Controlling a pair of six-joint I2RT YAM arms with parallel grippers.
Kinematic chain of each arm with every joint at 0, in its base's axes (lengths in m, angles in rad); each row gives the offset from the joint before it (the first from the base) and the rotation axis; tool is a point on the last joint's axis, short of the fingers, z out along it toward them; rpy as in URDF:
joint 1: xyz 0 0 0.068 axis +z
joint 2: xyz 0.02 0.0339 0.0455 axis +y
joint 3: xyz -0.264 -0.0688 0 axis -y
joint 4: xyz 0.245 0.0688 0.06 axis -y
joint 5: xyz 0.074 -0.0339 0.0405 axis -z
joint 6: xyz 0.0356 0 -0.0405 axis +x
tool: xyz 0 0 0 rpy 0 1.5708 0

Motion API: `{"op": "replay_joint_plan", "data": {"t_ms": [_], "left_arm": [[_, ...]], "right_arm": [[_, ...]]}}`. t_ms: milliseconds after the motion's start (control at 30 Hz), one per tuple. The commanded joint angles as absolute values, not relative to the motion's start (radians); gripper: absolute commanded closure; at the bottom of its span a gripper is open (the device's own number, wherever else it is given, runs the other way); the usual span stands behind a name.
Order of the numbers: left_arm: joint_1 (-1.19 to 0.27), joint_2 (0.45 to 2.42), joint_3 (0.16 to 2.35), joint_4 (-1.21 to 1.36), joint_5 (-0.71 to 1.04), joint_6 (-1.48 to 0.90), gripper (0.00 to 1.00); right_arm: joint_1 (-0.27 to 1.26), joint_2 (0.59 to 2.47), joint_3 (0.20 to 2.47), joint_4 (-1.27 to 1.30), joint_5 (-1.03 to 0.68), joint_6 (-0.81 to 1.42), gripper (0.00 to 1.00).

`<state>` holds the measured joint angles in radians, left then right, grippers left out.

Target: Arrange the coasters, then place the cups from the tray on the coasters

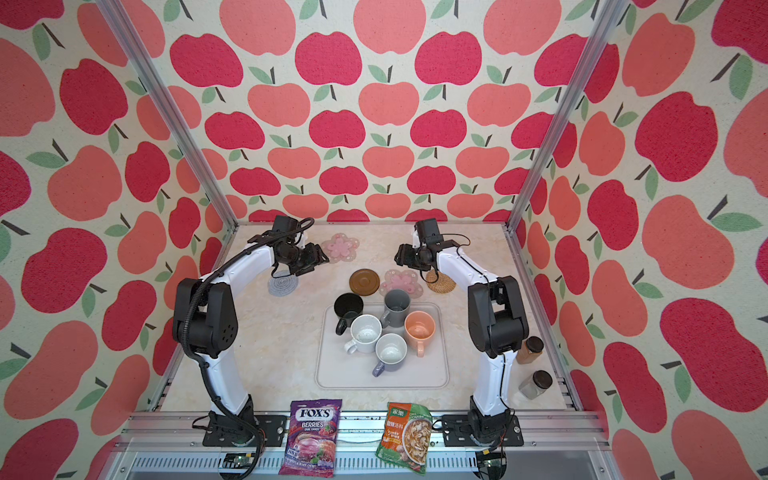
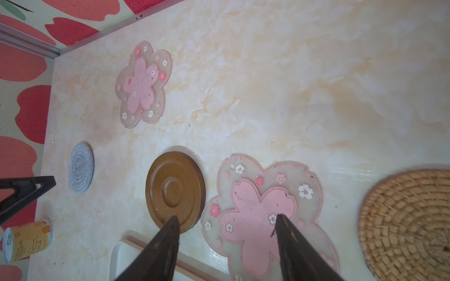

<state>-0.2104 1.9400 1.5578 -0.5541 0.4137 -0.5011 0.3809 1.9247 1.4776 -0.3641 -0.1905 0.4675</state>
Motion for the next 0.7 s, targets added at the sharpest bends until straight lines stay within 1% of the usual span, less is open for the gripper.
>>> {"op": "replay_joint_plan", "data": {"t_ms": [0, 267, 433, 667], "left_arm": [[-0.237, 1.982, 1.615, -0.608, 0.453, -0.463, 0.33], [-0.288, 2.041, 1.698, -0.629, 0.489, -0.465, 0.33], [-0.324, 2.081, 1.775, -0.634, 0.559, -0.429, 0.33], [-0.384, 2.238, 1.963, -0.698, 0.667, -0.371, 0.34]], "right_arm": [[0.361, 1.875, 1.432, -0.417, -0.155, 0.439, 0.36], [0.354, 1.867, 1.359, -0.433, -0.156, 0.431, 0.37], [0.336, 1.866, 1.337, -0.458, -0.156, 0.427, 0.37], [0.313, 1.856, 1.293, -0.441, -0.145, 0.439, 0.37]]}}
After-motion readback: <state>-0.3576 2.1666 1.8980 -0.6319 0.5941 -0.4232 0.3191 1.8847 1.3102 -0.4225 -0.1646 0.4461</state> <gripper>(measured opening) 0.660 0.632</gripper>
